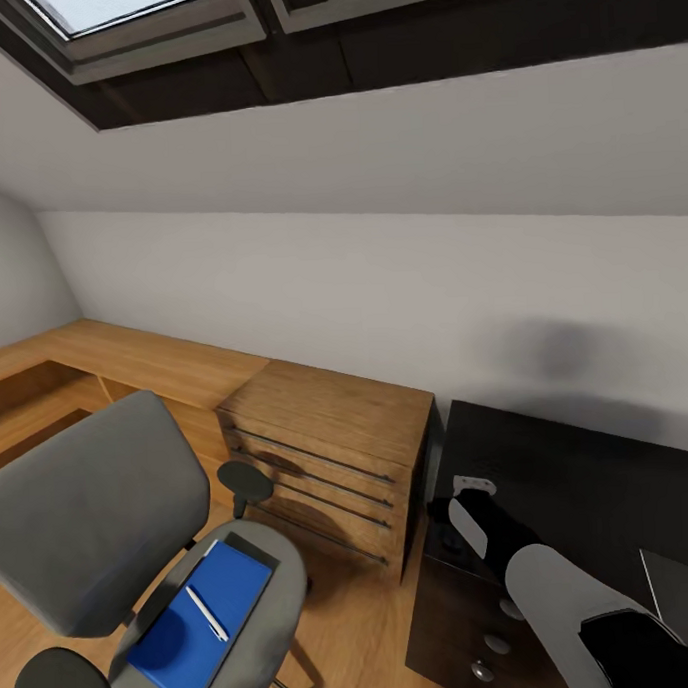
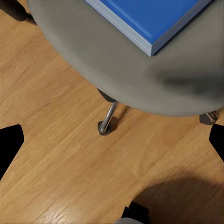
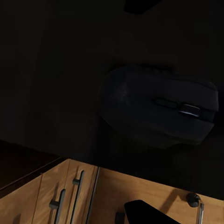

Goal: In the bedroom, organize the workspace by keeping the computer under the desk, ensuring the monitor is on the desk, placing the keyboard on the desk next to the monitor, placing the mouse on the desk next to the keyboard, moving the folder from the swivel chair onto the desk next to the mouse, stacking the notebook on top of the folder with the pen on top of the notebook, and positioning the swivel chair next to the desk.

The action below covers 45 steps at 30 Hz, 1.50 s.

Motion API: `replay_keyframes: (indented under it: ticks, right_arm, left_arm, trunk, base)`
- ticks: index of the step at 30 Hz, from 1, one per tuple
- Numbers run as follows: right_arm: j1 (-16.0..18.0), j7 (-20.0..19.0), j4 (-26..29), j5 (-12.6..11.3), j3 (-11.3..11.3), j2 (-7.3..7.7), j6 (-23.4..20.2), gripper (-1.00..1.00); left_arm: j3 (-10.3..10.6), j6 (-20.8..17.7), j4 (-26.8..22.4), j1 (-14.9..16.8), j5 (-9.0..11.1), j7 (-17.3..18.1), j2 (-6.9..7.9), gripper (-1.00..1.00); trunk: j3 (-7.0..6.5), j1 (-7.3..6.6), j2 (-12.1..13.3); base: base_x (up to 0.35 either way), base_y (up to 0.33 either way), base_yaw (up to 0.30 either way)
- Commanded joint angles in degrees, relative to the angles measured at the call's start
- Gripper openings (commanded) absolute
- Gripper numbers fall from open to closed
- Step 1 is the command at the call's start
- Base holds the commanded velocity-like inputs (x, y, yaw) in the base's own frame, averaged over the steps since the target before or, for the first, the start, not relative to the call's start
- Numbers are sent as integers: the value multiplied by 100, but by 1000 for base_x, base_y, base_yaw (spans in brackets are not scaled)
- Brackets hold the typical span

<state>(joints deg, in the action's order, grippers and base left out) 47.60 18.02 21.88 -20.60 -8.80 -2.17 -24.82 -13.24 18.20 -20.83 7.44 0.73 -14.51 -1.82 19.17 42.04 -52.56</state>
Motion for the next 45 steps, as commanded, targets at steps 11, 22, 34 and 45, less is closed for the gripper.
replay_keyframes:
  ticks: [11,22,34,45]
  right_arm:
    - [3,44,10,-41,-51,6,-23,100]
    - [3,40,6,-41,-55,7,-20,100]
    - [3,25,-51,-35,-46,24,9,100]
    - [3,34,-266,-44,-20,42,-20,100]
  left_arm:
    - [-4,17,8,3,6,-24,-3,100]
    - [-4,16,15,3,6,-30,-3,100]
    - [-4,16,17,3,6,-42,-2,100]
    - [-6,16,17,3,9,-43,-2,100]
  trunk:
    - [205,242,-446]
    - [330,396,-727]
    - [546,659,-1208]
    - [618,747,-1369]
  base:
    - [0,0,0]
    - [0,0,0]
    - [0,0,0]
    - [0,0,0]
